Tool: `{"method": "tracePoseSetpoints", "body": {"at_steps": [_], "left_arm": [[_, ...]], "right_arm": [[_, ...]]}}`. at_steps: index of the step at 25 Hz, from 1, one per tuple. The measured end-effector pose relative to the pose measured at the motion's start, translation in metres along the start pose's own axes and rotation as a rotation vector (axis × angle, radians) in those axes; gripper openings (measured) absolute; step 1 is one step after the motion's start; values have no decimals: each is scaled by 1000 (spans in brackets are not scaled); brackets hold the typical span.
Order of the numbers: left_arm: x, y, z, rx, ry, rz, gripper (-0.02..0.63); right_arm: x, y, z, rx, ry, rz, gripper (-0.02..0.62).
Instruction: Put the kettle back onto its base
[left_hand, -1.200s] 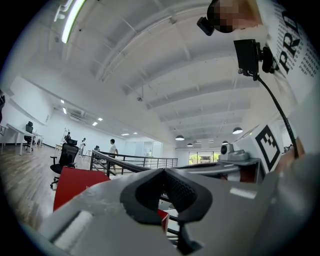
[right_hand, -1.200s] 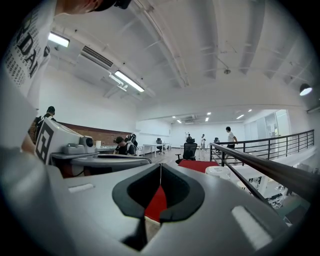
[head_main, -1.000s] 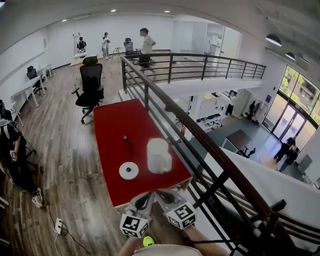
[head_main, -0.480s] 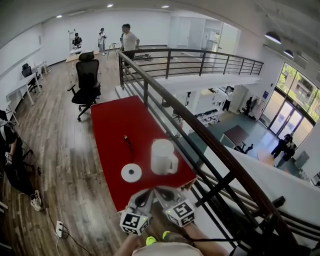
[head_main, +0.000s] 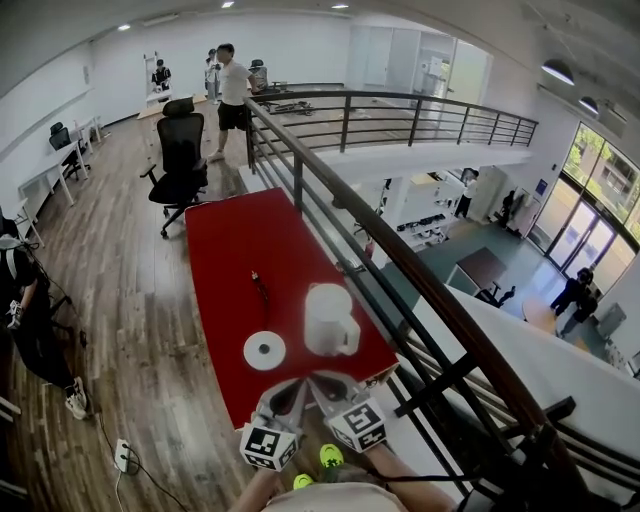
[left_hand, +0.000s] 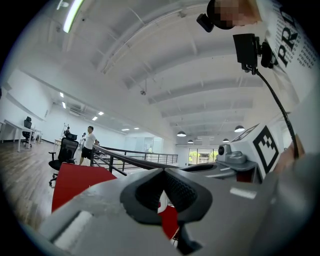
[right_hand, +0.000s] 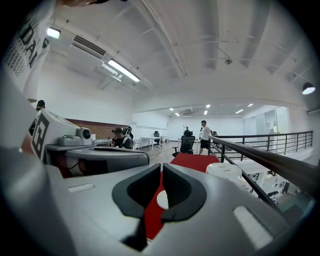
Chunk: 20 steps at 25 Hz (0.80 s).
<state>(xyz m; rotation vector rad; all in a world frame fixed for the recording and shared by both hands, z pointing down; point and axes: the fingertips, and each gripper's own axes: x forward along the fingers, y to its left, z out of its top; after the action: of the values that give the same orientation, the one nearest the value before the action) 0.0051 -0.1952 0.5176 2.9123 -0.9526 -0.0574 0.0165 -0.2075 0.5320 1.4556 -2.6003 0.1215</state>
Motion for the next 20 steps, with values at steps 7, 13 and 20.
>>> {"method": "tracePoseSetpoints", "body": {"at_steps": [7, 13, 20], "left_arm": [[32, 0, -2, -2, 34, 13, -8], [68, -1, -12, -10, 48, 17, -8], [104, -5, -28, -20, 73, 17, -8]], "right_arm": [[3, -34, -3, 2, 21, -5, 26], [9, -72, -16, 7, 73, -29, 76], [10, -108, -38, -30, 132, -73, 155]]}}
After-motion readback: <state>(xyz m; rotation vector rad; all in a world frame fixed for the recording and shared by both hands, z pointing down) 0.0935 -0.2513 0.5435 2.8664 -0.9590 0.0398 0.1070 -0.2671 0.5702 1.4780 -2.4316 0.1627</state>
